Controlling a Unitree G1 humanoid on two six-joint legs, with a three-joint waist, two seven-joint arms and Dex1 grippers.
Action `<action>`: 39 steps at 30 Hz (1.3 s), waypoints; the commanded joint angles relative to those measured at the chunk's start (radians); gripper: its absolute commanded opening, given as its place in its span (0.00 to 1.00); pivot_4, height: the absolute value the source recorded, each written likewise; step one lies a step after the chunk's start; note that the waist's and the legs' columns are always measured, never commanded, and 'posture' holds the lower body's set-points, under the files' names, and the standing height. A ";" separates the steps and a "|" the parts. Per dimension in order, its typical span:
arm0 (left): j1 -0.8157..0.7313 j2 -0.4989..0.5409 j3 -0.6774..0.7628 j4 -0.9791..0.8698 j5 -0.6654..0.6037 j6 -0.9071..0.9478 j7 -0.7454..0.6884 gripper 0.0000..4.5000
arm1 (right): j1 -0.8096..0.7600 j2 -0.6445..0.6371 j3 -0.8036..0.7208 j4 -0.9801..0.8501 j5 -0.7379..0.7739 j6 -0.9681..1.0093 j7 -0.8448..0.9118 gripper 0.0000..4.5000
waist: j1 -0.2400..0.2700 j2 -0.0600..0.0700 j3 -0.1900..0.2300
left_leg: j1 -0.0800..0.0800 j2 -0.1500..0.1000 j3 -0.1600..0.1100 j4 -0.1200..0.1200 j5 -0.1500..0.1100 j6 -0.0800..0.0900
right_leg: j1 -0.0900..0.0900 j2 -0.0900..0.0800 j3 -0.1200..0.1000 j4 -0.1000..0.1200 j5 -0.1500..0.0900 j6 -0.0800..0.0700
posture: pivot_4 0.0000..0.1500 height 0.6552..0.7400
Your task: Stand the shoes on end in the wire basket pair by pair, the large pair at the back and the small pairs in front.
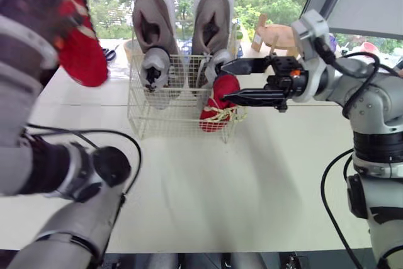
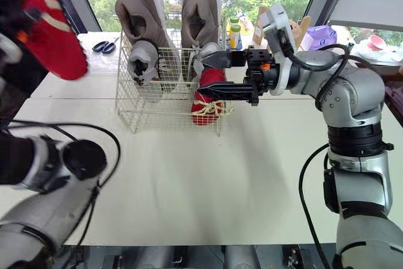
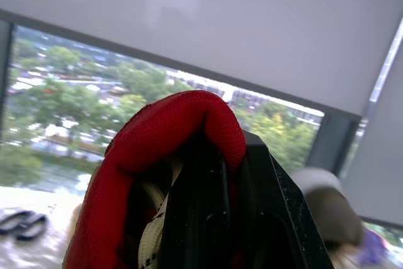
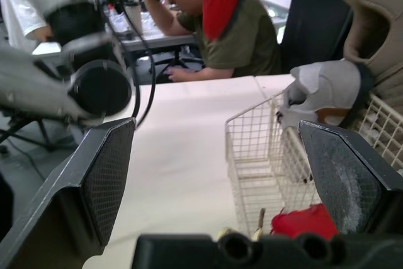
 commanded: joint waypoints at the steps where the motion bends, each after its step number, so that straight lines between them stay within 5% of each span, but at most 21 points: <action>1: 0.064 -0.097 0.021 -0.098 -0.094 -0.133 0.012 0.01 | -0.053 -0.008 -0.026 0.000 0.003 0.002 0.002 1.00 | -0.001 0.000 0.000 | 0.000 0.000 0.000 0.001 -0.001 0.001 | 0.000 0.000 0.000 0.000 0.000 0.000 | 1.00 1.00; 10: 0.462 -0.115 -0.360 -0.098 0.038 -0.495 -0.055 0.01 | -0.106 -0.002 -0.015 0.055 -0.013 0.012 0.022 1.00 | 0.002 0.000 0.000 | 0.001 0.001 0.003 0.001 -0.001 0.002 | 0.001 0.002 0.002 -0.001 0.001 -0.001 | 1.00 1.00; 19: 0.607 -0.050 -0.663 0.122 0.253 -0.908 -0.213 0.01 | -0.104 -0.011 -0.013 0.027 -0.018 0.050 0.002 1.00 | 0.019 0.000 0.000 | 0.002 0.001 0.003 0.001 -0.002 0.004 | 0.002 0.002 0.002 -0.002 0.001 -0.002 | 1.00 1.00; 29: 0.581 -0.039 -0.805 0.262 0.348 -1.118 -0.265 0.01 | -0.102 -0.025 -0.013 0.013 -0.026 0.073 -0.007 1.00 | 0.020 0.000 0.000 | 0.002 0.002 0.003 0.002 -0.002 0.005 | 0.003 0.002 0.001 -0.002 0.001 -0.002 | 1.00 1.00; 39: 0.761 -0.054 -0.862 0.342 0.402 -1.228 -0.276 0.01 | -0.080 -0.042 -0.023 -0.016 -0.015 0.119 -0.019 1.00 | 0.019 0.000 0.000 | 0.004 0.002 0.003 0.002 -0.003 0.006 | 0.004 0.002 0.001 -0.002 0.001 -0.002 | 1.00 1.00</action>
